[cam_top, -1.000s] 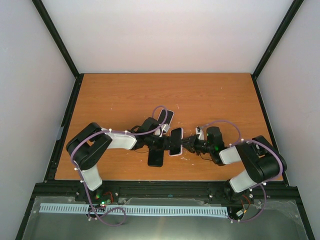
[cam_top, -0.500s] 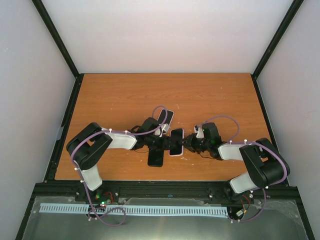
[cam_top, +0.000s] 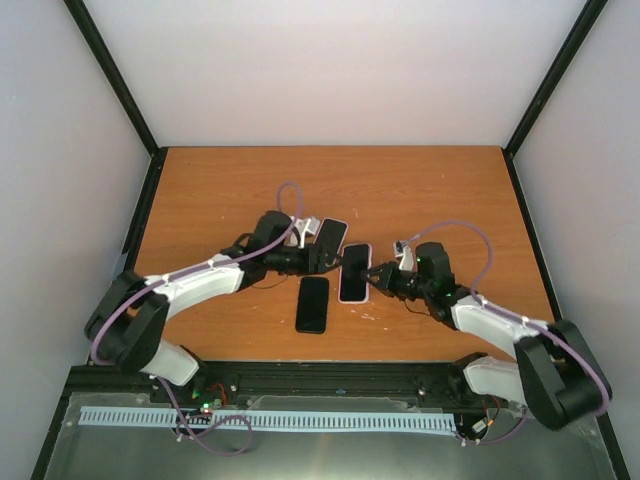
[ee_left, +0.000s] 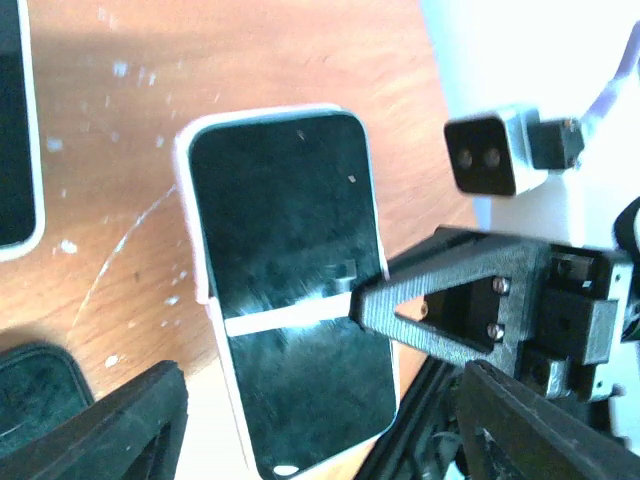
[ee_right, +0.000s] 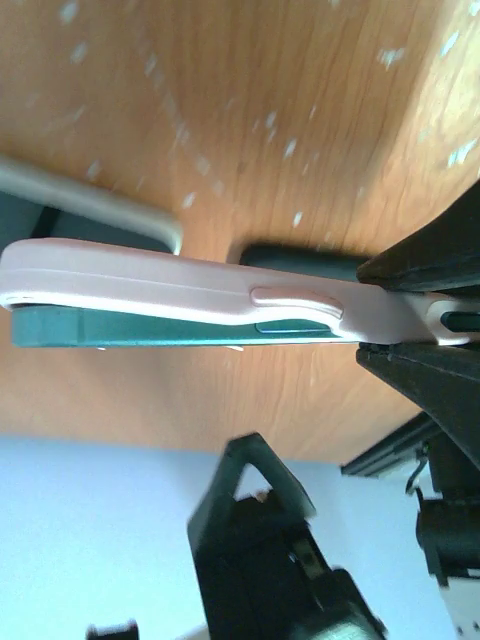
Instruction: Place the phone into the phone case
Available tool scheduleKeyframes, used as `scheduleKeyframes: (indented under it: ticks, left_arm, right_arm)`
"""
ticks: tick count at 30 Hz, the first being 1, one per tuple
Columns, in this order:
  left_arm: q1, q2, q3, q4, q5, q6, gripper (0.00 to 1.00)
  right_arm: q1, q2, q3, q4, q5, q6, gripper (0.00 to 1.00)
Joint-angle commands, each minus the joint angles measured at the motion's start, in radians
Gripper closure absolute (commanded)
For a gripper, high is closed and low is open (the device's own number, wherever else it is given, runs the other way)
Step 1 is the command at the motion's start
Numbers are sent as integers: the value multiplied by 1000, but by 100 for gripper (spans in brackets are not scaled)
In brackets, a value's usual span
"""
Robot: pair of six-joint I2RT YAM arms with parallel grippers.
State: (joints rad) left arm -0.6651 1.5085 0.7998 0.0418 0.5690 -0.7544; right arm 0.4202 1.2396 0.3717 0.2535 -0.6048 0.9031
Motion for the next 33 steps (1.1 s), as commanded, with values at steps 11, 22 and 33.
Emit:
scheduleKeyframes:
  ticks: [11, 22, 33]
  left_arm:
    - [75, -254, -59, 265, 333, -80, 31]
    - [55, -209, -125, 510, 451, -183, 46]
    - [44, -155, -129, 627, 479, -226, 86]
  right_arm:
    - [6, -393, 22, 201, -178, 98, 97]
    - [30, -384, 55, 310, -199, 194, 97]
    - [36, -377, 53, 272, -196, 176, 93]
